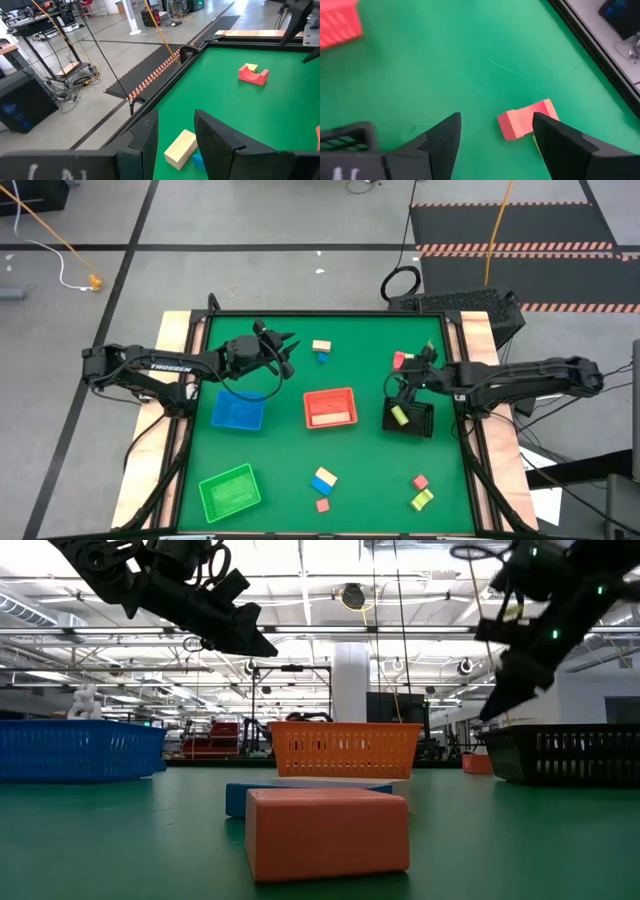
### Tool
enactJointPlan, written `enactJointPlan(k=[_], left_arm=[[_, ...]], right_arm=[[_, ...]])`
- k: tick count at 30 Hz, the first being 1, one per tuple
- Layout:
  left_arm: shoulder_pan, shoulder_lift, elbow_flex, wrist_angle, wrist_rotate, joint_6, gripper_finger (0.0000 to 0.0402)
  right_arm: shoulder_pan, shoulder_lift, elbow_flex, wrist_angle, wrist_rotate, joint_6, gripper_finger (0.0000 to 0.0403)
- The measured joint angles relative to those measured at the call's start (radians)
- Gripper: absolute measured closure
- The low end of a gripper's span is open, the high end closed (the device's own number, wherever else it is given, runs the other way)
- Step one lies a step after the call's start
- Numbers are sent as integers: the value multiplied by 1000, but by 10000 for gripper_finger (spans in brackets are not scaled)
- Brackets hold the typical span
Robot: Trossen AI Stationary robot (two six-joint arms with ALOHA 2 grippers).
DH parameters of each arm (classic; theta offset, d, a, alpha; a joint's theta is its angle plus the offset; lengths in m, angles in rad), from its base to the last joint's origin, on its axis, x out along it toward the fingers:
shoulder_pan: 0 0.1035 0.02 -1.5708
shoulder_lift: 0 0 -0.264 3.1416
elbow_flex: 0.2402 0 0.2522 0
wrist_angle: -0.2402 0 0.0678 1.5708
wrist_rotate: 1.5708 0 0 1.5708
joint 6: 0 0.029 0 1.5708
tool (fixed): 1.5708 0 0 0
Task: Sort & place blocks by color
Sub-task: Put the top orange block into the green bin
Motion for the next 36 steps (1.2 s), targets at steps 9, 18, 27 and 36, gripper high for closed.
enactJointPlan(k=[9,18,27,36], left_arm=[[13,0,0,0,0,0,275],[28,0,0,2,0,-1,275],[32,0,0,1,0,-4,275],[32,0,0,1,0,-1,275]], right_arm=[[-122,5,-224,353,2,-104,165],[-225,5,-314,530,-109,-118,165],[-233,5,-314,602,-131,-146,165],[-287,5,-255,654,-127,-20,165]])
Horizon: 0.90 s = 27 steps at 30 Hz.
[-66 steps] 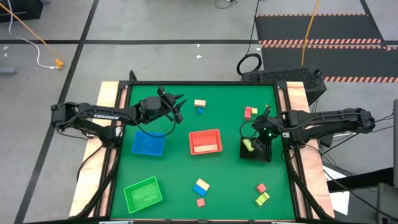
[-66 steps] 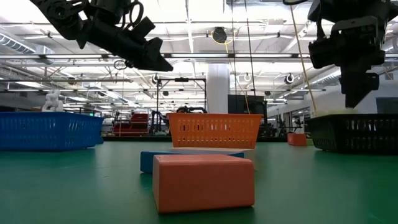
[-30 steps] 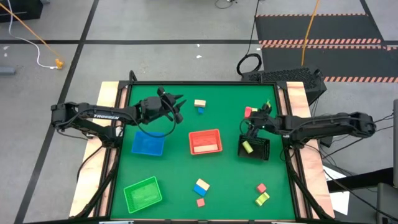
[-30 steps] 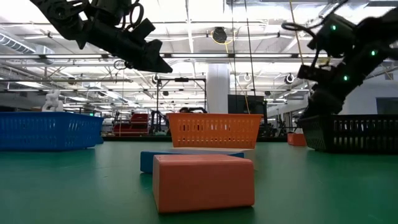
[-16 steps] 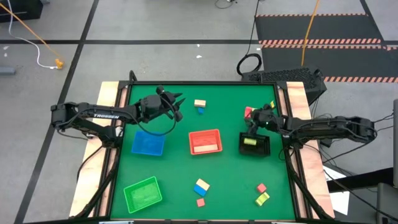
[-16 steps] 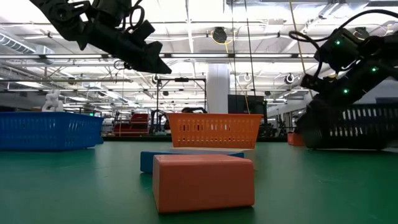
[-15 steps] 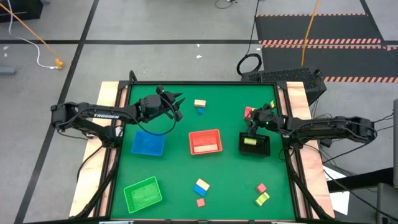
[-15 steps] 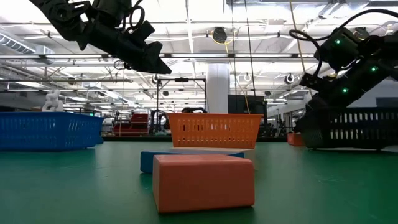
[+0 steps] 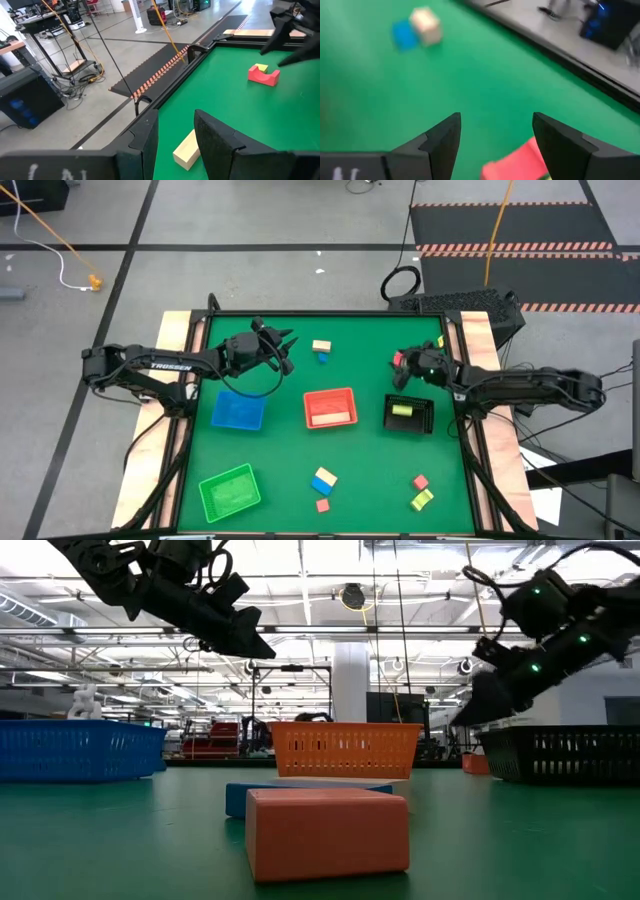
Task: Sort & place blocks by color
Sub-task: Put the top orange block into the green bin
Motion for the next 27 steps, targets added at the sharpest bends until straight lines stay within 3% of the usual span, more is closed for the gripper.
enactJointPlan(k=[5,9,13,16,27], left_arm=[[0,0,0,0,0,-3,275],[0,0,0,2,0,-3,275],[0,0,0,5,0,-3,275],[0,0,0,5,0,-3,275],[0,0,0,0,0,1,275]], right_arm=[[-95,5,111,-235,-75,295,165],[-123,53,174,-399,-102,420,165],[-140,144,223,-449,-220,516,165],[-142,218,247,-466,-263,551,165],[-143,370,281,-477,-257,578,165]])
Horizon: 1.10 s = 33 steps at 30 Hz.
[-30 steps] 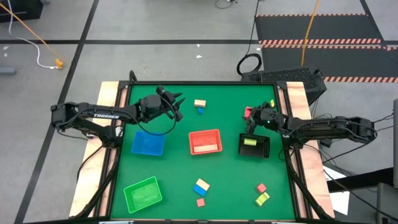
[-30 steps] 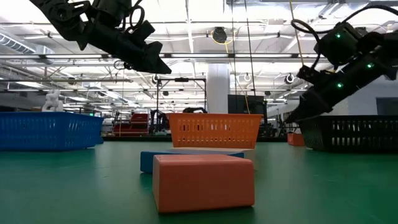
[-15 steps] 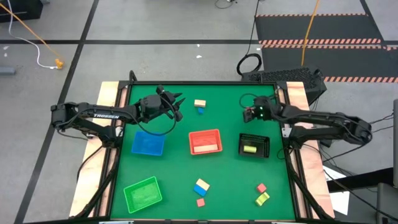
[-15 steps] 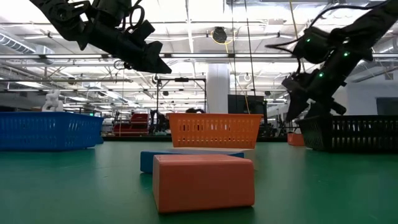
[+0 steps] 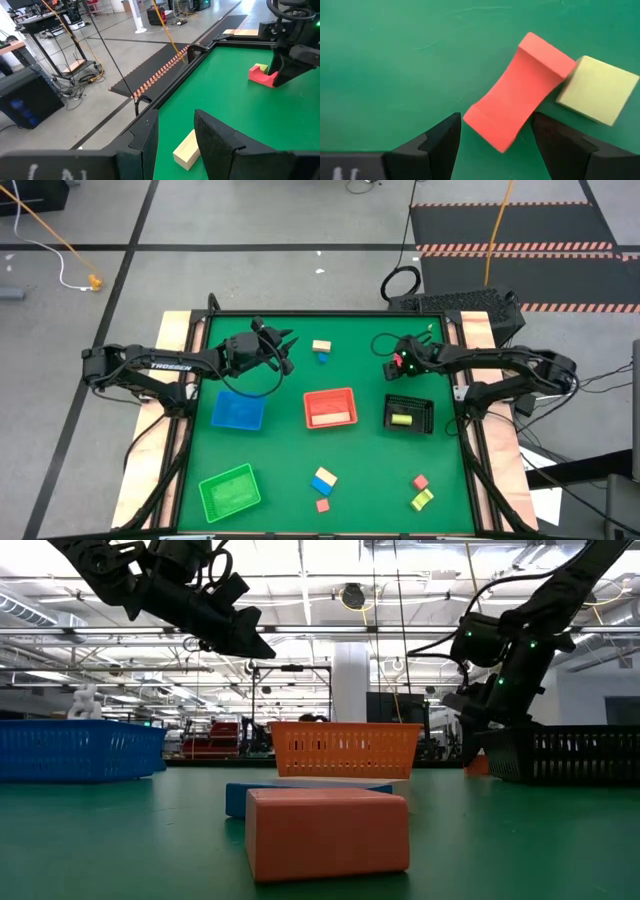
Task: Sort & place blocks by color
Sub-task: Put the top orange block into the green bin
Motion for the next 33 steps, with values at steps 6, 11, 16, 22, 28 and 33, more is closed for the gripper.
enactJointPlan(k=[6,11,16,22,28,33], left_arm=[[1,0,0,0,0,17,275],[1,0,0,-1,0,31,275],[1,0,0,-2,0,36,275],[1,0,0,-7,0,36,275],[1,0,0,-17,0,36,275],[1,0,0,-24,0,35,275]], right_arm=[[1,24,0,-1,76,-2,197],[-17,20,-2,-2,101,-28,240],[-51,20,-2,-7,101,-73,267],[-73,17,-3,-4,100,-108,256],[-76,12,-4,-5,99,-235,205],[-77,-32,-6,-7,104,-387,173]])
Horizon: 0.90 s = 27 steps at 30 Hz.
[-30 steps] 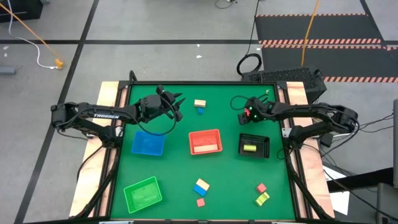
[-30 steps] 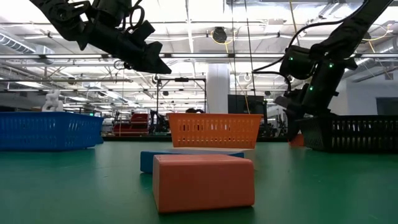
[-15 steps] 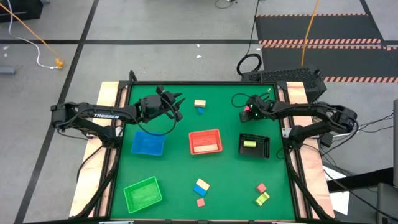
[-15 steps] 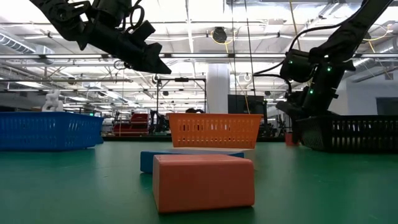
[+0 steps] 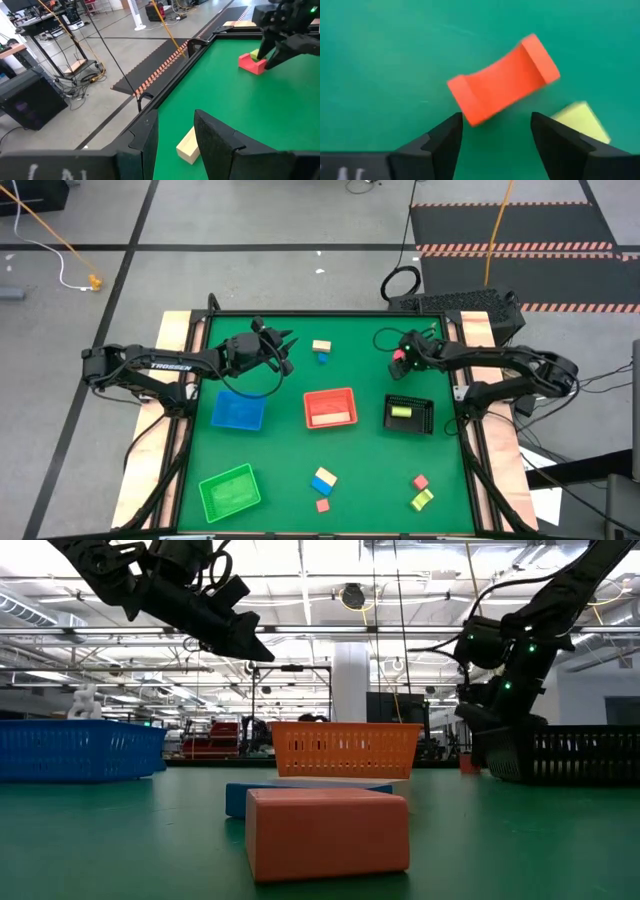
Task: Sort & place blocks by color
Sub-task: Put the top orange block into the green bin
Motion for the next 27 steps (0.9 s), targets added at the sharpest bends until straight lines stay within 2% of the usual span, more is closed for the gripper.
enactJointPlan(k=[4,9,20,27], left_arm=[[0,0,0,0,0,0,275],[0,0,0,0,0,-2,275],[0,0,0,-1,0,-2,275],[0,0,0,-23,0,-2,275]], right_arm=[[1,-40,0,2,-3,-103,169],[1,-52,1,4,-4,-190,186],[1,41,1,135,-31,-249,212],[1,84,3,142,-27,-275,263]])
